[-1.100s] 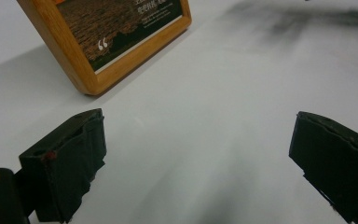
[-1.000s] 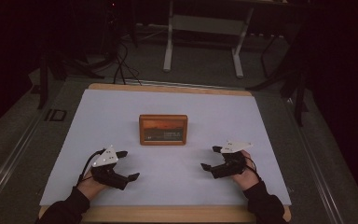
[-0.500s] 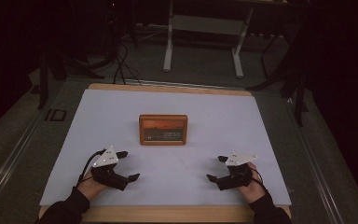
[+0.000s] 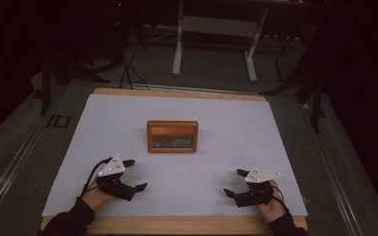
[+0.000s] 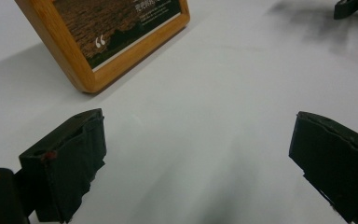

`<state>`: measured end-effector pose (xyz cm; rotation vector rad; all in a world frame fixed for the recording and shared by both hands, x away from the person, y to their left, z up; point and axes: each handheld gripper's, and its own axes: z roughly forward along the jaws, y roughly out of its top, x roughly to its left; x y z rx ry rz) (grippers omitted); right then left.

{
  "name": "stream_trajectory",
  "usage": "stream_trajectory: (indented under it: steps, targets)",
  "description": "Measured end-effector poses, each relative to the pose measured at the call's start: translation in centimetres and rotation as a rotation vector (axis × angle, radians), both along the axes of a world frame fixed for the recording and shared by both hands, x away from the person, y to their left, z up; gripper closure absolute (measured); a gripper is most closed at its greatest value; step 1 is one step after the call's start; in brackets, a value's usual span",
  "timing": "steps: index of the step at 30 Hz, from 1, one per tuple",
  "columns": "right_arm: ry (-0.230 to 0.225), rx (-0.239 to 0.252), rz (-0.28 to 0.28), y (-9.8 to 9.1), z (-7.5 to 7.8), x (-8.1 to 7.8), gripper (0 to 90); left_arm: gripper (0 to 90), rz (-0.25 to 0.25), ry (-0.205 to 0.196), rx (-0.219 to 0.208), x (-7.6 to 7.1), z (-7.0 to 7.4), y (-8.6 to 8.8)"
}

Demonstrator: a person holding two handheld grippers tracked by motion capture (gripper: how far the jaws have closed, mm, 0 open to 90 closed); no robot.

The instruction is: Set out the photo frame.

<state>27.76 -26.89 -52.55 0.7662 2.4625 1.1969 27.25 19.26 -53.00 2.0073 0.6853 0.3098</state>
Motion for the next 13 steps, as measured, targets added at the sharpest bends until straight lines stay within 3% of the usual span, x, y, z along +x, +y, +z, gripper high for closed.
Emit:
stream_trajectory:
  steps: [13]
  targets:
    - [0.011, 0.003, 0.0, -0.2, -0.19, 0.25, 13.8, 4.3, -0.002, 0.001, -0.001, 0.09, -0.08, -0.06]
